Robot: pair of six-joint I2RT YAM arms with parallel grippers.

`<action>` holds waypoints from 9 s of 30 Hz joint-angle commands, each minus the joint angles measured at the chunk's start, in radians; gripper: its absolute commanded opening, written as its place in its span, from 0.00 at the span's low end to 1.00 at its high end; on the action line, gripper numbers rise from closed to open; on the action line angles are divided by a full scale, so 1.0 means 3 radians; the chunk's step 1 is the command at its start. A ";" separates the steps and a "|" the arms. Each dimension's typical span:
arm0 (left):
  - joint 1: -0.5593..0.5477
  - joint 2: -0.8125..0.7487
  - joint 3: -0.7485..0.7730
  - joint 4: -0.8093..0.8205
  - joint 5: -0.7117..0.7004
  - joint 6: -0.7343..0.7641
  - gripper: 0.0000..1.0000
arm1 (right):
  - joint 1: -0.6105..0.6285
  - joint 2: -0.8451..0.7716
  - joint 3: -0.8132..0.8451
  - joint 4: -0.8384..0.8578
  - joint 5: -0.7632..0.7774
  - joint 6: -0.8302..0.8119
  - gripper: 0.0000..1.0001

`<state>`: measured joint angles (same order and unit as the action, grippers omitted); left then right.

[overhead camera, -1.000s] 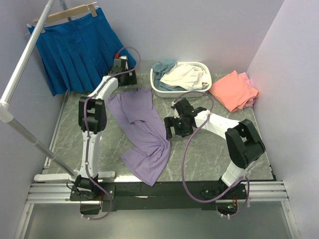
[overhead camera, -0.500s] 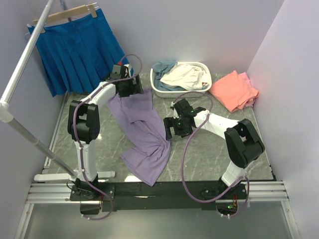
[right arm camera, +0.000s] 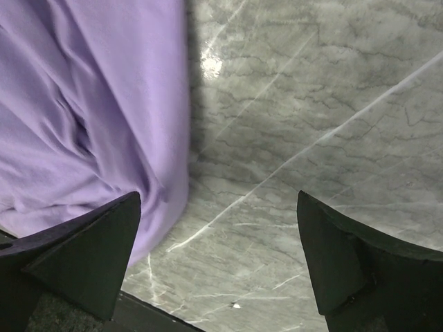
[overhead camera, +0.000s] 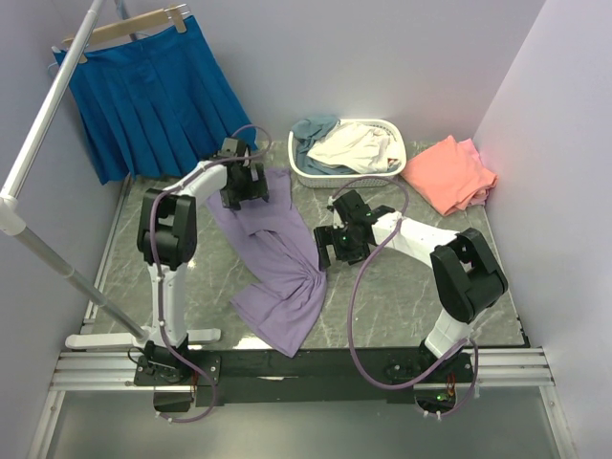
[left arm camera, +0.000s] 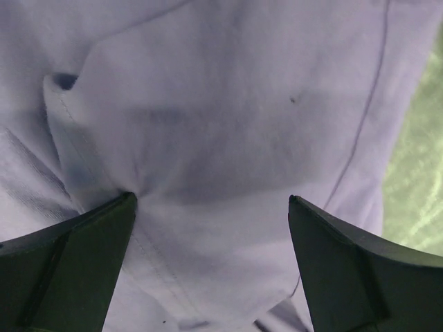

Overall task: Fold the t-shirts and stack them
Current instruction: Fold the tshirt

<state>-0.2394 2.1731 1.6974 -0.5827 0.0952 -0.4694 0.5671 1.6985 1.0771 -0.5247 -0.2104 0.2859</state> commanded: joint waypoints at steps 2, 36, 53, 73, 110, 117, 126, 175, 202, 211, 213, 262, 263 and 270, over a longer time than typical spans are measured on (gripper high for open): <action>0.0016 0.0487 0.0595 -0.0445 -0.0705 0.0173 0.99 | 0.0022 -0.0190 -0.0092 -0.0061 0.0016 -0.0023 1.00; -0.0777 -0.1572 -0.0951 0.0358 -0.0874 -0.0202 1.00 | 0.0380 -0.0241 -0.0584 0.0409 -0.1027 0.0223 1.00; -0.1962 -0.3291 -0.2871 -0.1134 -0.1447 -0.2556 0.99 | 0.0569 -0.0344 -0.0845 0.0650 -0.0900 0.0479 0.82; -0.2168 -0.2897 -0.3366 -0.1167 -0.1540 -0.3150 0.99 | 0.0845 -0.0155 -0.0706 0.0665 -0.0587 0.0647 0.80; -0.2893 -0.3138 -0.3736 -0.0716 -0.0762 -0.3522 0.01 | 0.0856 -0.0620 -0.1049 0.0123 0.0026 0.0581 0.00; -0.3425 -0.3204 -0.3812 -0.0824 -0.0588 -0.4014 0.13 | 0.0856 -0.0799 -0.1126 -0.0076 0.0108 0.0550 0.37; -0.3543 -0.3020 -0.3684 -0.0906 -0.0706 -0.4106 0.64 | 0.0845 -0.0988 -0.1269 0.0051 -0.0050 0.0729 1.00; -0.3758 -0.3322 -0.3220 -0.1590 -0.1380 -0.4453 0.01 | 0.0912 -0.1244 -0.0958 0.0128 -0.0219 0.0663 0.00; -0.1427 -0.2678 -0.2529 -0.0349 -0.2051 -0.2123 0.01 | 0.0278 0.0658 0.1424 -0.0311 -0.0383 -0.0038 0.00; -0.0788 -0.2039 -0.2452 0.0269 -0.1790 -0.1596 0.01 | 0.0053 0.1491 0.2427 -0.0537 -0.0567 -0.0150 0.00; -0.0675 -0.1942 -0.2406 0.0321 -0.1785 -0.1539 0.01 | -0.0003 0.1659 0.2631 -0.0531 -0.0602 -0.0165 0.00; -0.0460 -0.1599 -0.2150 0.1160 -0.1386 -0.0977 0.99 | 0.0099 0.2054 0.2837 -0.0220 -0.0925 -0.0084 0.50; -0.0440 -0.1573 -0.2130 0.1201 -0.1416 -0.0951 0.99 | 0.0084 0.2095 0.2862 -0.0204 -0.0915 -0.0079 0.51; -0.0337 -0.1410 -0.2007 0.1323 -0.1641 -0.0839 0.99 | -0.0075 0.2350 0.3199 -0.0076 -0.0904 0.0008 0.52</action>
<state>-0.3599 1.7332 1.0428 -0.2470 -0.3275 -0.7612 0.5728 2.3524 1.9675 -0.5838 -0.4908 0.2722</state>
